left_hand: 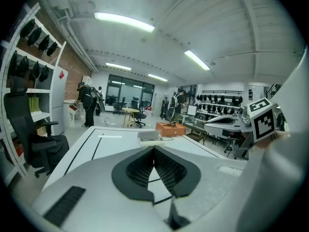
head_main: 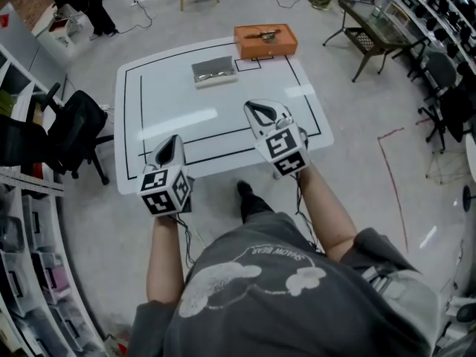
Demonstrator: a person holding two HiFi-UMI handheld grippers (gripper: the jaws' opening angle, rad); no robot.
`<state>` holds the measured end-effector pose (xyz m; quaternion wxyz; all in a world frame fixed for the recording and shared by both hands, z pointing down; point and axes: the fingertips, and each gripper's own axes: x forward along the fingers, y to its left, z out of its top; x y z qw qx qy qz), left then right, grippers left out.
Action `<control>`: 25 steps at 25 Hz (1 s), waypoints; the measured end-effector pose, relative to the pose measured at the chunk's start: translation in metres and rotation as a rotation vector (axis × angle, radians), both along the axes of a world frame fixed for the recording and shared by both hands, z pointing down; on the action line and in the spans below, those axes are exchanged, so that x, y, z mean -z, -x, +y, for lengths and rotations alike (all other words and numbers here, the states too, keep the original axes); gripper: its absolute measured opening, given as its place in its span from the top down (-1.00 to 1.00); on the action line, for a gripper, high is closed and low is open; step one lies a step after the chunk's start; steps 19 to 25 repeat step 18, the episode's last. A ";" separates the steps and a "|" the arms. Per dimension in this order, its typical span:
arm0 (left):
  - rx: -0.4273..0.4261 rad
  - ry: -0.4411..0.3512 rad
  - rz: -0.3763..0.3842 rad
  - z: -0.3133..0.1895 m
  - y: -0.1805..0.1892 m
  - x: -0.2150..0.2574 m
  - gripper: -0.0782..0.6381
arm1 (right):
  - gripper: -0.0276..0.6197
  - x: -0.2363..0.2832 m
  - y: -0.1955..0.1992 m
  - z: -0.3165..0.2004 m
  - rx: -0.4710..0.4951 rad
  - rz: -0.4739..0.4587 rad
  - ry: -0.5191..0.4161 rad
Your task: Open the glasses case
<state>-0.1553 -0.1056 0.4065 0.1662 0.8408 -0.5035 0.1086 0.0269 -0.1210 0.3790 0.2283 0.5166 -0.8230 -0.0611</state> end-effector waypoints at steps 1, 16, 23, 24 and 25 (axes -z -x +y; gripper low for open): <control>-0.001 0.000 0.000 0.009 0.002 0.000 0.78 | 0.91 -0.001 0.003 0.008 0.002 0.001 0.000; -0.060 0.047 0.012 0.122 0.025 -0.023 0.78 | 0.91 -0.032 0.032 0.130 -0.015 -0.026 0.057; -0.065 0.051 0.012 0.132 0.028 -0.027 0.78 | 0.91 -0.037 0.034 0.140 -0.019 -0.024 0.065; -0.065 0.051 0.012 0.132 0.028 -0.027 0.78 | 0.91 -0.037 0.034 0.140 -0.019 -0.024 0.065; -0.065 0.051 0.012 0.132 0.028 -0.027 0.78 | 0.91 -0.037 0.034 0.140 -0.019 -0.024 0.065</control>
